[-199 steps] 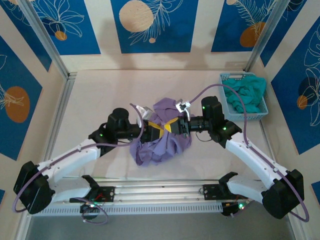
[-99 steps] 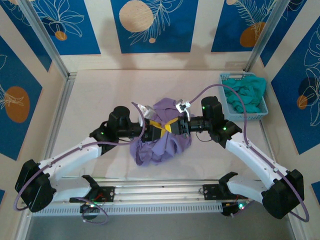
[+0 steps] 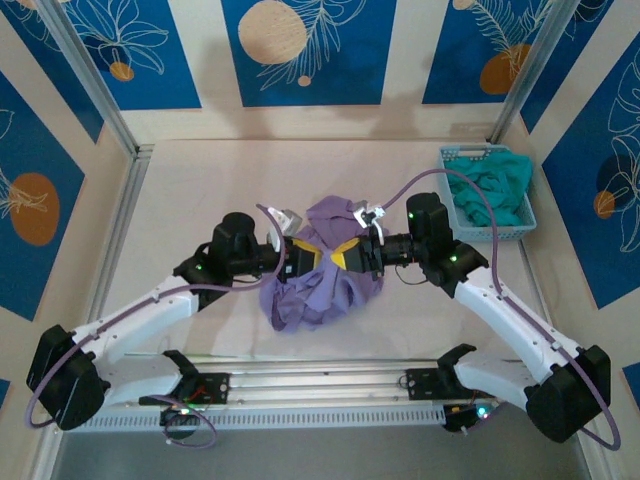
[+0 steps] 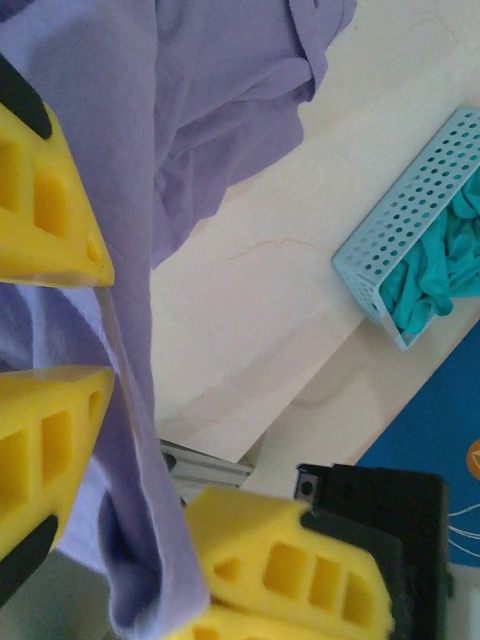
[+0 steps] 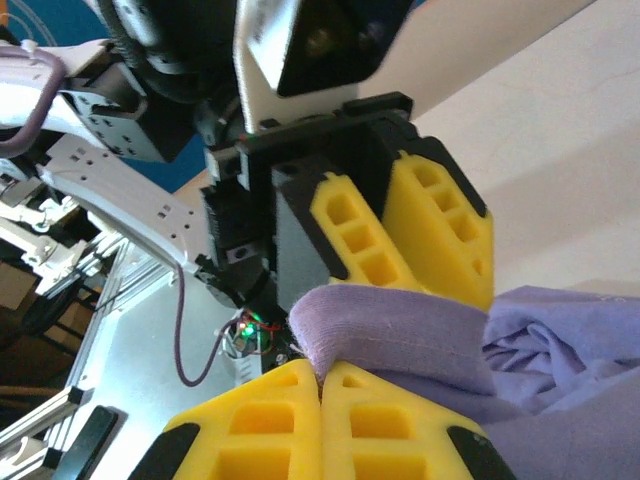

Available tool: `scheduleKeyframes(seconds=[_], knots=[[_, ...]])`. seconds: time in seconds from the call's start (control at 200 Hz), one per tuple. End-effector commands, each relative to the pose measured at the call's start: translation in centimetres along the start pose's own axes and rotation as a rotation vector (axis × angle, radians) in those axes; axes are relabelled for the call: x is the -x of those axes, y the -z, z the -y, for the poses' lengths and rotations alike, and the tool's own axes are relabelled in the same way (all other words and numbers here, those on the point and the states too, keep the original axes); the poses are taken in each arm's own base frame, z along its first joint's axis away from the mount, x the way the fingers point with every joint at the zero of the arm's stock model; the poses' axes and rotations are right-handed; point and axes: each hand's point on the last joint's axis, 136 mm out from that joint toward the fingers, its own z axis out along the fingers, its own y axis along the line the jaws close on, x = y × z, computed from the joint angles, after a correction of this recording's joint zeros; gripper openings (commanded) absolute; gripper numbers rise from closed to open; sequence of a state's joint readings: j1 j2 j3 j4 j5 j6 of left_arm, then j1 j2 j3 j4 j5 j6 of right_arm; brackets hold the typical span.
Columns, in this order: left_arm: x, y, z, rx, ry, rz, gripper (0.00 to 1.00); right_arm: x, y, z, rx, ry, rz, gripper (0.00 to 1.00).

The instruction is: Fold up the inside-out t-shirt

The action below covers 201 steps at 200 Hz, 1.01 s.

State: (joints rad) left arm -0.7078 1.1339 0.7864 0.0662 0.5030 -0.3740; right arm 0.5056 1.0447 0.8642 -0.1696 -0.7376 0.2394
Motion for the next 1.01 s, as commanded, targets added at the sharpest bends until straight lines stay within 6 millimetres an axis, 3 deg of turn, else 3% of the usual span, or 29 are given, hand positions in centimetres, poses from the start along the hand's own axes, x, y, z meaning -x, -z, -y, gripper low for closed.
scheduleKeyframes(seconds=[0.0, 0.21, 0.495, 0.61, 0.76, 0.865, 1.0], knots=[[-0.9, 0.4, 0.2, 0.019, -0.063, -0.036, 0.27, 1.1, 0.5, -2.4, 0.095, 0.062, 0.01, 0.0], [-2.6, 0.1, -0.3, 0.059, -0.085, -0.08, 0.33, 1.7, 0.5, -3.4, 0.157, 0.072, 0.013, 0.0], [-3.0, -1.5, 1.1, -0.009, -0.097, -0.086, 0.35, 2.8, -0.7, -3.4, 0.205, 0.058, 0.012, 0.0], [-2.9, -1.7, 0.6, 0.016, -0.089, -0.073, 0.35, 2.8, -0.8, -3.4, 0.207, 0.056, 0.012, 0.0], [-2.6, -0.5, 0.2, 0.052, -0.095, -0.035, 0.39, 2.3, -0.5, -2.4, 0.126, 0.056, 0.002, 0.0], [-2.7, 0.7, 1.9, -0.016, -0.11, -0.016, 0.45, 2.4, -0.4, -1.5, 0.046, 0.052, 0.004, 0.0], [-4.2, 1.4, 3.3, -0.076, -0.109, -0.057, 0.49, 2.9, -0.3, -1.7, 0.05, 0.052, 0.024, 0.0]])
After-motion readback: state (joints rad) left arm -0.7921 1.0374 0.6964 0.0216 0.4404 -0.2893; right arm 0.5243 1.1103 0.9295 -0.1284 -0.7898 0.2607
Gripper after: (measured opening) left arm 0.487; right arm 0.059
